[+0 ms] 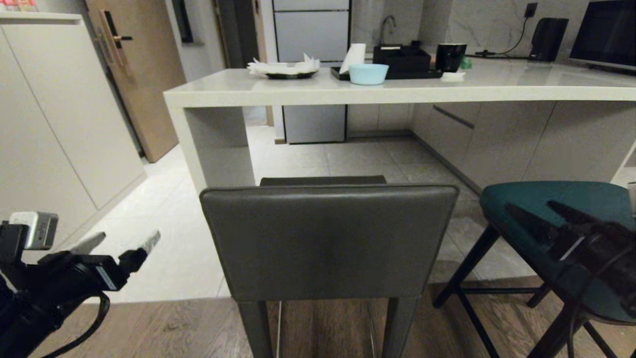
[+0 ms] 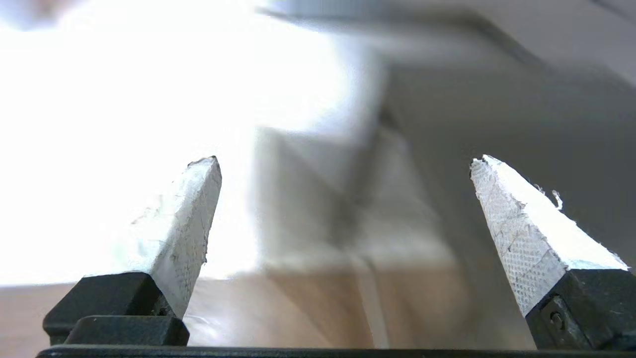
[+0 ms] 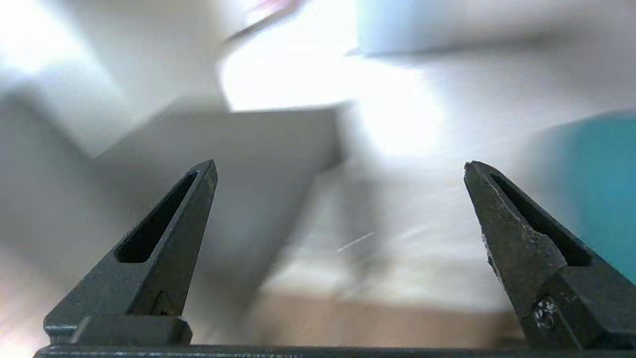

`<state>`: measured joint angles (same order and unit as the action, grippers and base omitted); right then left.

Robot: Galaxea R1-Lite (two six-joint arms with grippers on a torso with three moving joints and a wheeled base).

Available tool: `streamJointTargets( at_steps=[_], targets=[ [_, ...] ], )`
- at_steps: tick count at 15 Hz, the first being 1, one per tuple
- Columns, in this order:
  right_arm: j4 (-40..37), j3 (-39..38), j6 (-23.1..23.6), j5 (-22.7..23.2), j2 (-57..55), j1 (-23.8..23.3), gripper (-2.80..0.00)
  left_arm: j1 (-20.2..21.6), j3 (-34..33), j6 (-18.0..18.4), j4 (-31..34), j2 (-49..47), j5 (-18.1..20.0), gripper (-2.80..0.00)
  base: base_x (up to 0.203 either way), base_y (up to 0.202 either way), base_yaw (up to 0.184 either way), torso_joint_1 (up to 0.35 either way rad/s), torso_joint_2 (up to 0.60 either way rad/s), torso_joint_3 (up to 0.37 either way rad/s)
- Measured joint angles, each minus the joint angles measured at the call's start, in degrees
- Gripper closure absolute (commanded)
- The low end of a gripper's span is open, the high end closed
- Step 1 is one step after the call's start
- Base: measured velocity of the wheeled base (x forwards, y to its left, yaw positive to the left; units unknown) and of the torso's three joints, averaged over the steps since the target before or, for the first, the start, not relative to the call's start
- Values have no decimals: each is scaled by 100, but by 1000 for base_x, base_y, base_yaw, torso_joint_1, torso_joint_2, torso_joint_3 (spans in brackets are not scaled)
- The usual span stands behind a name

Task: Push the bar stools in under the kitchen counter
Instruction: Push the blue chair back under the dining table

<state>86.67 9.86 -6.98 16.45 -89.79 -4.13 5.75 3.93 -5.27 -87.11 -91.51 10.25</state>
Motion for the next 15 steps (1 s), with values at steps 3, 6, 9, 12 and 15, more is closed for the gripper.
streamJointTargets(
  at_steps=[3,6,9,12,15],
  targets=[
    [-810,299,564,-1375,709,0,-280,-63,287,-18,68,482,-1058,-280,0,0,0,0,0,0],
    [-2880,986,677,-1666,1962,6,-280,-91,574,-45,1318,1558,-1082,-280,0,0,0,0,0,0],
    [-5479,1992,699,-1729,3264,96,-280,-248,1411,-293,3722,2989,-1077,-280,0,0,0,0,0,0],
    [-7098,2296,955,-1776,4405,155,-280,-620,1943,-350,6074,4509,-1079,-280,0,0,0,0,0,0],
    [-8327,2356,1077,-1761,5586,168,-280,-794,1834,-99,7290,5873,-1088,-280,0,0,0,0,0,0]
  ],
)
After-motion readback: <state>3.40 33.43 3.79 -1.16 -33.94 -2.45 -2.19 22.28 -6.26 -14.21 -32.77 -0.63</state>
